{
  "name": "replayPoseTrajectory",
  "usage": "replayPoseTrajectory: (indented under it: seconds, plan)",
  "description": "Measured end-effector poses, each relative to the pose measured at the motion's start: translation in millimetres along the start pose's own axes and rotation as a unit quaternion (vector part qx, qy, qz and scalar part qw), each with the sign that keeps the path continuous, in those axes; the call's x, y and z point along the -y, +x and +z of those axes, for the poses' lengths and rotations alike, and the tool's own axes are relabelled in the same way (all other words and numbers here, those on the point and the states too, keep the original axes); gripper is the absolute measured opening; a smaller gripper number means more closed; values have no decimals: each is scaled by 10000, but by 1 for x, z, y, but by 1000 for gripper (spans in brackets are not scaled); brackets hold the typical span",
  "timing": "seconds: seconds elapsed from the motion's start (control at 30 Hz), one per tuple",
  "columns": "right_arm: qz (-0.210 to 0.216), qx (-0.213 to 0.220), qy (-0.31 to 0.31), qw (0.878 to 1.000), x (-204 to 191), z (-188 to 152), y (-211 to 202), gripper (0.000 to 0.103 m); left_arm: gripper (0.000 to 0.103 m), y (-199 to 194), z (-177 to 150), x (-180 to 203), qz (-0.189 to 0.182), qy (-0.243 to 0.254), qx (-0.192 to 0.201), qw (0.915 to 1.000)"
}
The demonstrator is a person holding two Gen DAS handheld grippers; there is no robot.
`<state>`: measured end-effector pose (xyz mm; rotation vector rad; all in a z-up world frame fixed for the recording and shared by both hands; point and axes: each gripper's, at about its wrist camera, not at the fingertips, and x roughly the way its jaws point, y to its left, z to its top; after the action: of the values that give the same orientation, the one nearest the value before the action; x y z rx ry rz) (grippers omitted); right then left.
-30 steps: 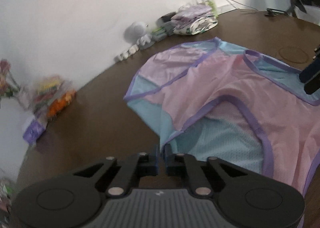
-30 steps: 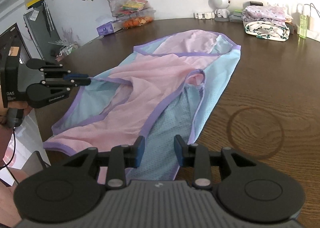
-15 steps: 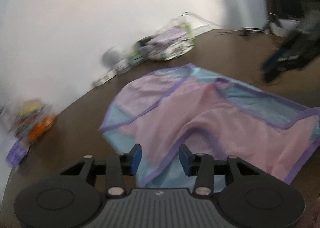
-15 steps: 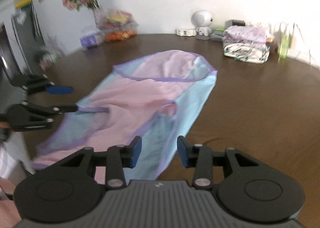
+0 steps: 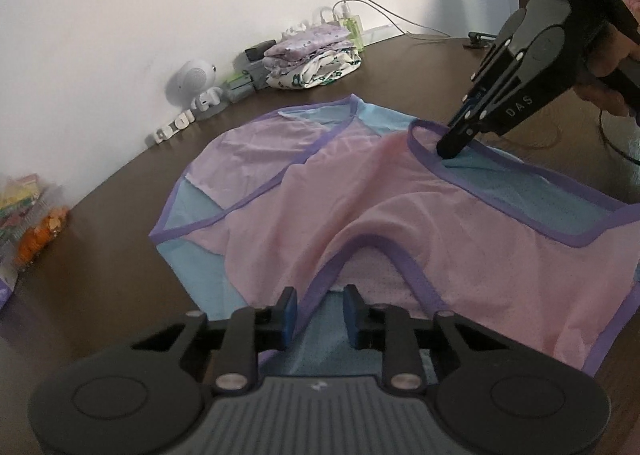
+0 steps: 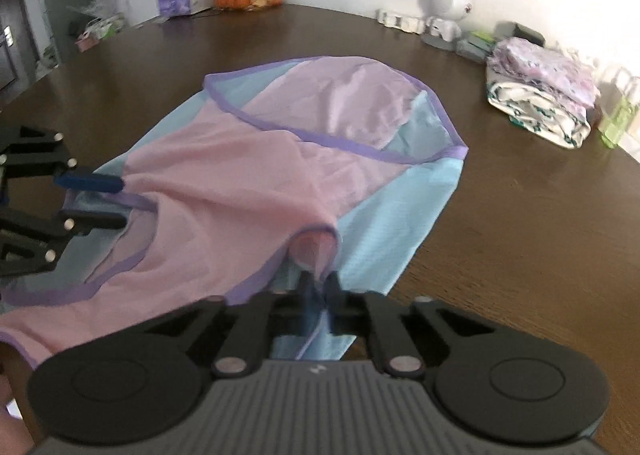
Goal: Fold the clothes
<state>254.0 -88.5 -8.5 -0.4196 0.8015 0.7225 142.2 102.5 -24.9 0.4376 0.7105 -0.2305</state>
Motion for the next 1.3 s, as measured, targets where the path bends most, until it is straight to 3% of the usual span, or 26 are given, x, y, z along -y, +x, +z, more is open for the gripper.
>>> replayPoseTrajectory:
  seconds: [0.1,0.2,0.27,0.3,0.33,0.43,0.57,0.73,0.87,1.03,1.13,1.27,1.3]
  plan:
    - [-455,161,-602,9970,-11,-2,-14,4,17,2,0,1,3,20,15,10000]
    - [-221,77,-945,9953,-19,-6,-22,7,22,0,-1,0,-17,25,57,10000]
    - [-34,149,-778,9969,-13,-1,-33,25,22,-9,-2,-6,-1,-75,180,9998]
    - [59,191,-675,9975,-10,1,-39,44,22,-14,-3,-9,10,-134,248,9996]
    - [153,234,-571,9980,-6,4,-44,49,22,-20,-4,-13,46,-169,300,9994]
    - [608,472,-110,9970,12,35,-69,51,20,-33,-9,-21,206,-115,335,9992]
    - [1050,445,71,9935,25,101,-79,51,15,-32,-13,-24,248,258,131,9993]
    - [1227,-14,-287,9920,-9,183,-35,50,16,-18,-14,-21,153,757,-158,9969]
    - [1274,-449,-558,9893,-43,219,18,50,18,-9,-16,-25,92,1071,-339,9936]
    - [1424,-877,-488,9847,-64,226,96,49,19,-9,-20,-33,-7,1131,-289,9932]
    - [1341,-879,-518,9857,-73,225,129,46,18,-8,-23,-35,-26,1065,-234,9940]
    - [1386,-1057,-439,9837,-80,222,158,37,18,-6,-25,-34,-10,1038,-138,9945]
    - [1365,-1112,-459,9833,-82,221,162,31,18,-6,-25,-34,-6,1045,-117,9945]
